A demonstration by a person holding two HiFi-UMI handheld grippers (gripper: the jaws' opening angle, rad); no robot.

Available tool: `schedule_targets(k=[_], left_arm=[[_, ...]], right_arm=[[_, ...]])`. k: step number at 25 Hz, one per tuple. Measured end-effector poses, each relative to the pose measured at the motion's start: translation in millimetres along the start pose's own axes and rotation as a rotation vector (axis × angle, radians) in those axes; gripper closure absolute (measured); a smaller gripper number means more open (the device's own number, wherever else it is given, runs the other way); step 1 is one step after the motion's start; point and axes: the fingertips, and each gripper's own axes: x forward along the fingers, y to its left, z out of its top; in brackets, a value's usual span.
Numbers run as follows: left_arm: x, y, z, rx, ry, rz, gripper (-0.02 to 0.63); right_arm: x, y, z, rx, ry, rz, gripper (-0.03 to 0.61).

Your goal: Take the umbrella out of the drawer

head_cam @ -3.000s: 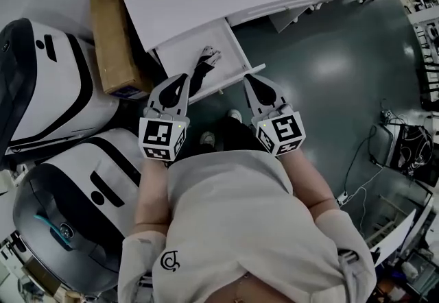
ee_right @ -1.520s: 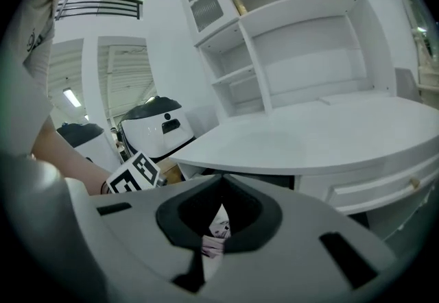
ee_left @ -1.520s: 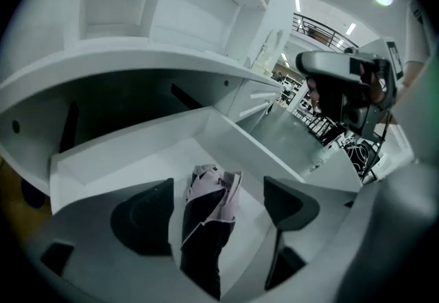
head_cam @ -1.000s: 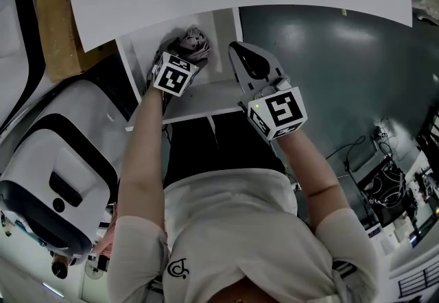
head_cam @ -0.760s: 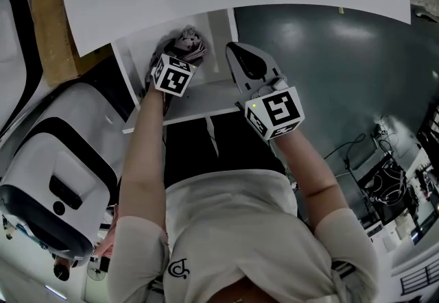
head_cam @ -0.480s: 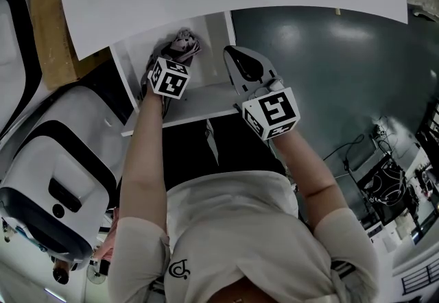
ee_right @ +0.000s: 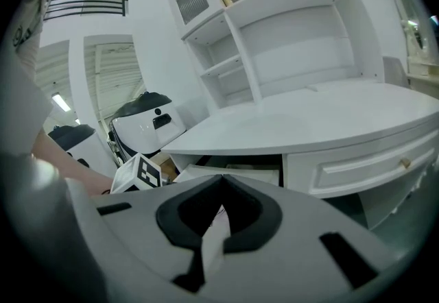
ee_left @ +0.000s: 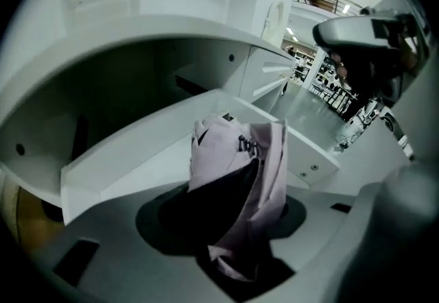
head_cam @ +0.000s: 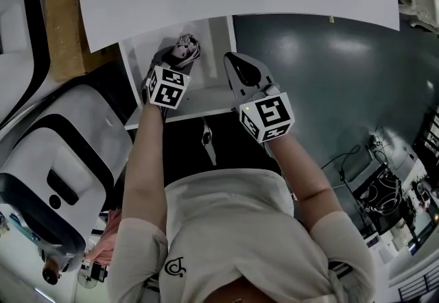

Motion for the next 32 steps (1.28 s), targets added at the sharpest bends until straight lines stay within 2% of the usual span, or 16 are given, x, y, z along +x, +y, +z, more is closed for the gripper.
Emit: schedule_targets(k=[4,8,14,19,27,32], left_arm=[[-28,-5,17,0.043,-0.058,0.014,0.377],[-64,-7,42,0.03,-0.154,0.022,0.377],[-124,-10,84,0.084,-0.286,0.052,0.377],[-187,-9,118,0.061,-0.431,0.077,0.377],[-301,-6,152,0.03,-0.67,0.145,0.377],[-363,-8,163,-0.012,-0.794,0.135,0.377]], right_arm=[[-7,8,15,-0.013,-0.019,-0.001,0.572],[-18,17,33,-0.037,-0.042,-0.005,0.572],[-30,29,66,-0.077,-0.102,-0.03,0.572],[-42,42,100,-0.104,-0.167,-0.052,0.572],[-68,80,155,-0.172,-0.284,-0.022,0.572],[-89,102,181,-0.193,-0.322,-0.018,0.572]])
